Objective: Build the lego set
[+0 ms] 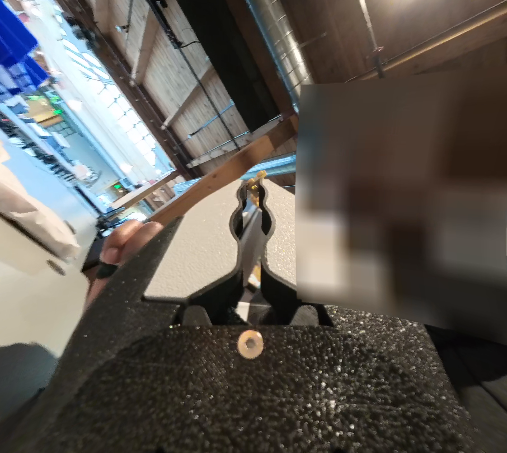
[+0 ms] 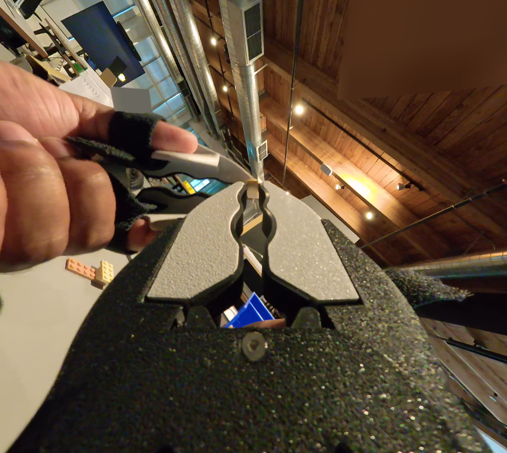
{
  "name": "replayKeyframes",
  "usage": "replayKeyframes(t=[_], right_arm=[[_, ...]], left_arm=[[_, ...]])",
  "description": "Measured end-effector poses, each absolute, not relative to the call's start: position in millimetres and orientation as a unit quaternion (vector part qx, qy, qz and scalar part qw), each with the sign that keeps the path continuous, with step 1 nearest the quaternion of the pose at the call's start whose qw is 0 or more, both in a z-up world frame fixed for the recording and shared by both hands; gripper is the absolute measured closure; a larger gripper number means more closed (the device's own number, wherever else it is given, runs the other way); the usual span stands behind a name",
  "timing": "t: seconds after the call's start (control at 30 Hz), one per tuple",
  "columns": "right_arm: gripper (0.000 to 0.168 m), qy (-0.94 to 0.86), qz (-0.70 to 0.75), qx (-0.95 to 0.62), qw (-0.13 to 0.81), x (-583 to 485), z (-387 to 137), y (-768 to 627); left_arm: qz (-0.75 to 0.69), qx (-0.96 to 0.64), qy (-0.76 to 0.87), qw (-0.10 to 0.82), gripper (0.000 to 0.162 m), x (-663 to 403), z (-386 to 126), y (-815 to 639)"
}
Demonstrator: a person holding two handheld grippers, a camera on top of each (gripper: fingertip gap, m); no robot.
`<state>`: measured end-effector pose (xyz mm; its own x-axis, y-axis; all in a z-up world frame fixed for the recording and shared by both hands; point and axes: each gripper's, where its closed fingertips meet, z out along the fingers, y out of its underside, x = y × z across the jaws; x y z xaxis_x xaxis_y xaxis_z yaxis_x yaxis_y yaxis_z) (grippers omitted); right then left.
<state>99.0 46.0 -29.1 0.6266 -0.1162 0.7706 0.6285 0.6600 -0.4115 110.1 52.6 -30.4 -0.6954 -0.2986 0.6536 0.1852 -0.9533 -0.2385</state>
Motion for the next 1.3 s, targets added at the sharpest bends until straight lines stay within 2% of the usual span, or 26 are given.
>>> replayKeyframes(t=[0.53, 0.9, 1.3], right_arm=[[0.161, -0.373, -0.242, -0.342, 0.828, 95, -36, 47], [0.161, -0.372, -0.244, -0.338, 0.829, 100, -28, 45], [0.161, -0.386, -0.262, -0.319, 0.825, 98, -24, 39]], left_arm=[[-0.916, -0.372, 0.096, 0.119, 0.154, 110, -29, 45], [-0.907, -0.387, 0.113, 0.117, 0.147, 114, -31, 41], [-0.914, -0.373, 0.133, 0.083, 0.152, 110, -27, 35]])
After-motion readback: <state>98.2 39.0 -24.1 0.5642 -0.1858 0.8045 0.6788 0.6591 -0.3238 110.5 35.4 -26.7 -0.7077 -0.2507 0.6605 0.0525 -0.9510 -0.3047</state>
